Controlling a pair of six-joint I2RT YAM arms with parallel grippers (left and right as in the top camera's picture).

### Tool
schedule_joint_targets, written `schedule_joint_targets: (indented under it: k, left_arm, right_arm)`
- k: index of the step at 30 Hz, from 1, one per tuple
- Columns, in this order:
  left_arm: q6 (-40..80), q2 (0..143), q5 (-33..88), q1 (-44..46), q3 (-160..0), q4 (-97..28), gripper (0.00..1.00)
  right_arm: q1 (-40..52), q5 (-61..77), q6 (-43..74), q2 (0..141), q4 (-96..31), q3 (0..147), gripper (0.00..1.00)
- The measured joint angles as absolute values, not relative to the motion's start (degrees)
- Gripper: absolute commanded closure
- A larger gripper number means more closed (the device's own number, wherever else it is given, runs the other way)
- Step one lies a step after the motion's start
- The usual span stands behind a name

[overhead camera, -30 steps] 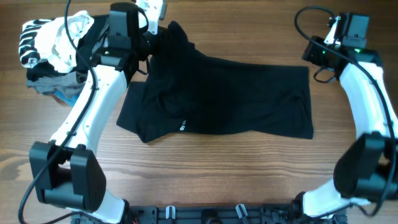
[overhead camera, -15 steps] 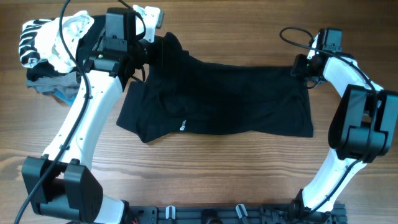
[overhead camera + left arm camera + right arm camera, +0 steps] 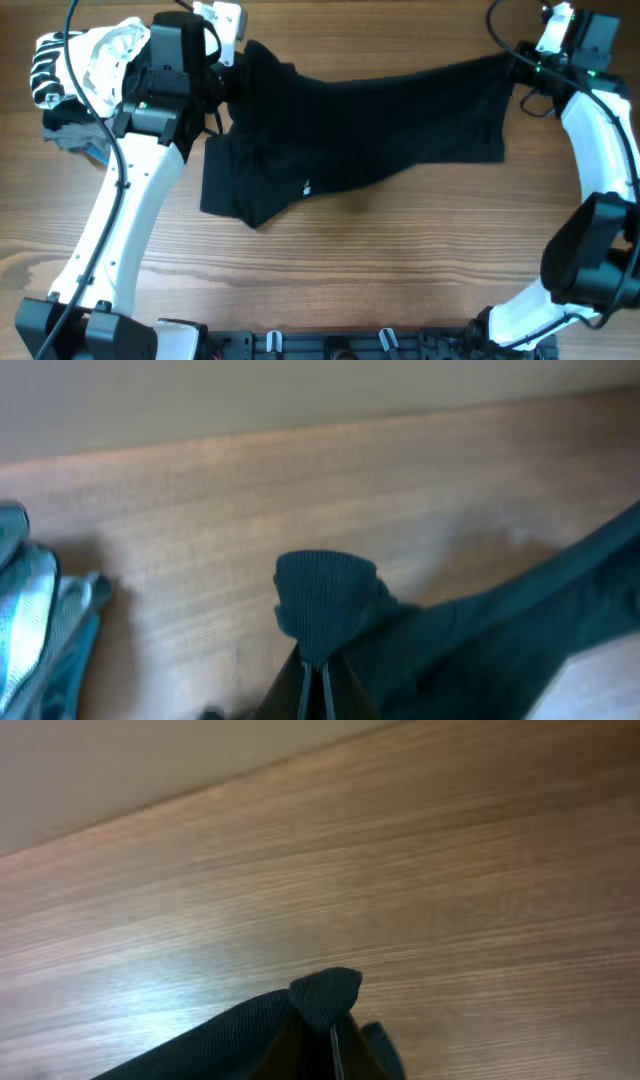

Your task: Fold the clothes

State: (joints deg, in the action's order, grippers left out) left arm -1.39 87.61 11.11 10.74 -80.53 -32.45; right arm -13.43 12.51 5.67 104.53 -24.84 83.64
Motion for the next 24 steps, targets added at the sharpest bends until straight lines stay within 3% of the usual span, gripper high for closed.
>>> schedule_joint_targets:
  k: [9,10,11,12,13,14,24]
  left_arm:
    - [-1.3,87.6,10.7,10.9,-77.6,-52.3,0.95]
    - [-1.3,87.6,11.1,11.1,-76.5,-52.7,0.89]
    - [-1.3,87.6,12.2,11.6,-73.7,-53.3,0.77]
    - [-1.0,87.6,13.0,12.2,-71.6,-53.4,0.68]
    - [-0.6,87.6,13.5,13.0,-69.5,-53.6,0.51]
    - [-0.4,87.6,14.0,13.9,-67.3,-53.9,0.44]
    - [0.3,87.6,14.4,14.9,-65.5,-52.0,0.32]
  right_arm:
    - [-13.4,12.8,7.6,104.7,-41.6,83.7,0.86]
    - [-13.4,12.5,8.0,105.0,-41.6,83.7,0.83]
    - [-13.4,12.1,8.3,105.6,-40.9,83.7,0.8]
    - [-13.4,11.8,8.3,106.2,-40.1,83.7,0.75]
    - [-13.4,11.6,8.6,107.6,-38.3,83.7,0.52]
    - [-13.5,11.4,8.8,109.0,-38.0,83.7,0.4]
    - [-17.8,10.9,6.8,113.1,-36.8,83.7,0.1]
